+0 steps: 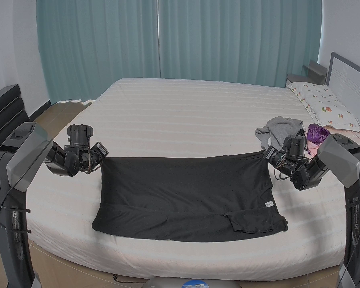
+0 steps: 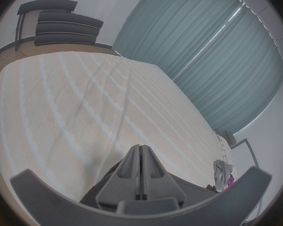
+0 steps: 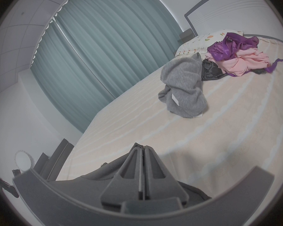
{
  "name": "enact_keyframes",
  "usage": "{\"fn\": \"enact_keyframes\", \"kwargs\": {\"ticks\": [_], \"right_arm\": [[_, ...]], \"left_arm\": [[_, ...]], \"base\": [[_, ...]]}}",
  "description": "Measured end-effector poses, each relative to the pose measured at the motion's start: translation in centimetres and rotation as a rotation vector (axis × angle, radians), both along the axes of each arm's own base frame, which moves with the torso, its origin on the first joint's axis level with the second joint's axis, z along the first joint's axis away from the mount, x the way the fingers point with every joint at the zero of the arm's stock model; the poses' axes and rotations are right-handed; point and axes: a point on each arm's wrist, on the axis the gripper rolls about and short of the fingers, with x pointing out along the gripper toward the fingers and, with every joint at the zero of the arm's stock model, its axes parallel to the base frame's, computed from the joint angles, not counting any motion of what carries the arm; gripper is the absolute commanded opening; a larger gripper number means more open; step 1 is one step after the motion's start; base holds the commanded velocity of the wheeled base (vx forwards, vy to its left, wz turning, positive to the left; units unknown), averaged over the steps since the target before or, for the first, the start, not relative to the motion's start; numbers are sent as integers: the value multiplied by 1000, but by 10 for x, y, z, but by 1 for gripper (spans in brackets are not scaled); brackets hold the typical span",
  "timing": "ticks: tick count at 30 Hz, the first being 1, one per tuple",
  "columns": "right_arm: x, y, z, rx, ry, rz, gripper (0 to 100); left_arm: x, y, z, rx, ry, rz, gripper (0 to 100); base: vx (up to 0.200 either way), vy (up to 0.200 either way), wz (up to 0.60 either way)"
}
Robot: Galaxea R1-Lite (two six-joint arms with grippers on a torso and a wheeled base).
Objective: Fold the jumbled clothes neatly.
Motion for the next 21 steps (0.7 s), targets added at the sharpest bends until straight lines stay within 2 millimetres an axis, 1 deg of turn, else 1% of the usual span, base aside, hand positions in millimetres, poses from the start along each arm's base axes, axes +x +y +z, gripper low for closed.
{"fn": "enact_keyframes", "kwargs": {"ticks": [5, 8, 13, 21], "right_arm": [[-1, -2, 3, 2, -6, -5, 0], [-4, -2, 0, 0, 8, -4, 0], [-13, -2, -9, -4, 57, 13, 0], [-31, -3, -11, 6, 111, 50, 0]], "left_arm": [[0, -1, 2, -8, -12, 3, 0], [-1, -1, 1, -7, -2, 2, 0], [-7, -1, -6, 10, 67, -9, 0], [-20, -3, -14, 24, 126, -29, 0]], "base": [[0, 0, 0], [0, 0, 0], [0, 0, 0], [0, 0, 0]]}}
